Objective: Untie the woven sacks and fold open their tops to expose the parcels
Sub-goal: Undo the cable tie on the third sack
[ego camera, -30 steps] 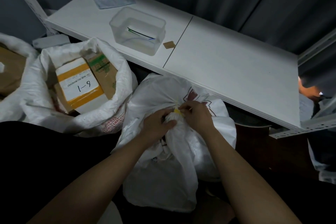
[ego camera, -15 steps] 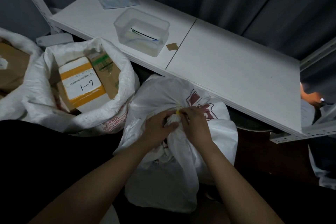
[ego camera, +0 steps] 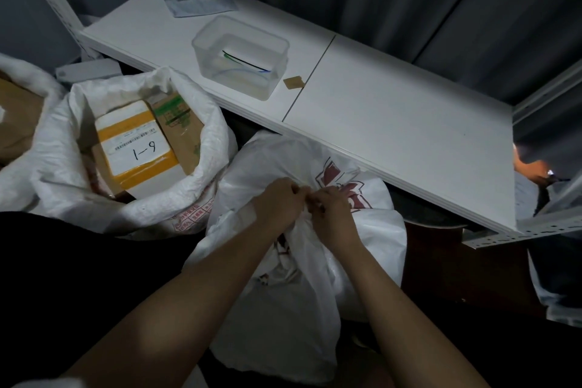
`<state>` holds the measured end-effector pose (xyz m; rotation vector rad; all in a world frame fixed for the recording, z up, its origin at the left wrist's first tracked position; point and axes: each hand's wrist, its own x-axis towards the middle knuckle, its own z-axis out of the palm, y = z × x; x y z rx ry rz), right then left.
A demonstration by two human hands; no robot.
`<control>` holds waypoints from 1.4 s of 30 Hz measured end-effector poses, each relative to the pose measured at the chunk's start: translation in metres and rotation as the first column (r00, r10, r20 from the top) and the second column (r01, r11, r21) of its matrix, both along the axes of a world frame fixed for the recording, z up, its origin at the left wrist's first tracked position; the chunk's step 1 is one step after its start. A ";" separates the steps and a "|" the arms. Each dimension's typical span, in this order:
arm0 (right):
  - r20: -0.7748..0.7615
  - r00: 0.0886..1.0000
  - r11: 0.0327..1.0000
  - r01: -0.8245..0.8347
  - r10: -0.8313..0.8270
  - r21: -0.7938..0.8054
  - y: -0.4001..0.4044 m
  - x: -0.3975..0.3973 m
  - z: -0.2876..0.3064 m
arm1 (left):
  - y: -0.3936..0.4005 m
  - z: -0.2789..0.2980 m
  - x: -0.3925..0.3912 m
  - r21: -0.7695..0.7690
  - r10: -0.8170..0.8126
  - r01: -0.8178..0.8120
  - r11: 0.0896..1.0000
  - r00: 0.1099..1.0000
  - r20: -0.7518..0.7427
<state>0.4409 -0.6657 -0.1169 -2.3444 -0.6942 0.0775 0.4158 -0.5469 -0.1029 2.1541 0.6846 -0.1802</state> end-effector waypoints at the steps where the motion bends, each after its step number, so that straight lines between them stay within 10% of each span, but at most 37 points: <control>1: 0.000 1.000 1.000 0.020 -0.020 0.020 0.001 -0.001 -0.001 | 0.000 -0.002 0.000 0.055 0.001 -0.002 0.999 1.000 0.016; 14: -0.103 0.993 0.990 -0.078 0.065 -0.121 -0.002 -0.001 0.005 | -0.006 -0.021 -0.036 -0.283 0.320 -0.244 0.928 0.909 0.266; 42: -0.628 0.778 0.994 -0.042 -0.032 -0.102 0.002 0.016 0.048 | 0.000 -0.023 -0.060 -0.487 0.222 -0.020 0.873 0.906 0.359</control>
